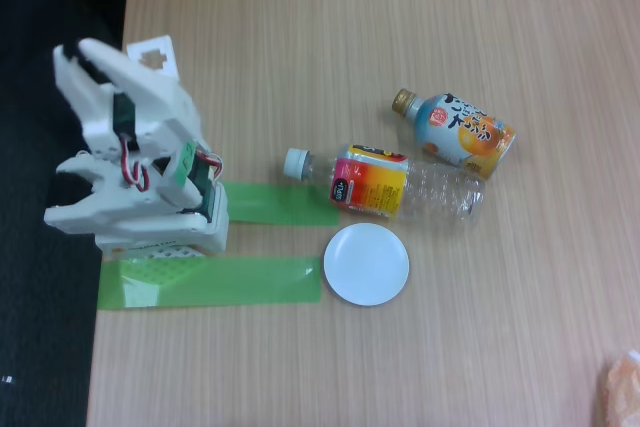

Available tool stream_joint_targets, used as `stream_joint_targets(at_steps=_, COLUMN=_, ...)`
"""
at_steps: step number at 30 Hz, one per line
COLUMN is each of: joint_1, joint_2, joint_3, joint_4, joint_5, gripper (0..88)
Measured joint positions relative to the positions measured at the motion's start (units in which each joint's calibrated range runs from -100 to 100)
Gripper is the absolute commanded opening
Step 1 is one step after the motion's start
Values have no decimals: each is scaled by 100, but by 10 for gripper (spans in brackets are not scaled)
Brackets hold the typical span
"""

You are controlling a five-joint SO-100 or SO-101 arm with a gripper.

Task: Pick up the plastic bottle and stand it up on the white place

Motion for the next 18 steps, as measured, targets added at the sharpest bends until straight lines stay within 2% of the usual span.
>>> stream_joint_targets(at_steps=6, joint_1=0, joint_2=0, joint_3=-931, joint_4=1580, joint_5=0, gripper=61)
stream_joint_targets(at_steps=10, joint_1=7, joint_2=0, joint_3=-1997, joint_4=3331, joint_5=21, gripper=70)
stream_joint_targets(at_steps=13, joint_1=-7, joint_2=8, joint_3=-2982, joint_4=5030, joint_5=284, gripper=128)
stream_joint_targets(at_steps=18, joint_1=-15, joint_2=8, joint_3=-4392, joint_4=8182, joint_5=720, gripper=277)
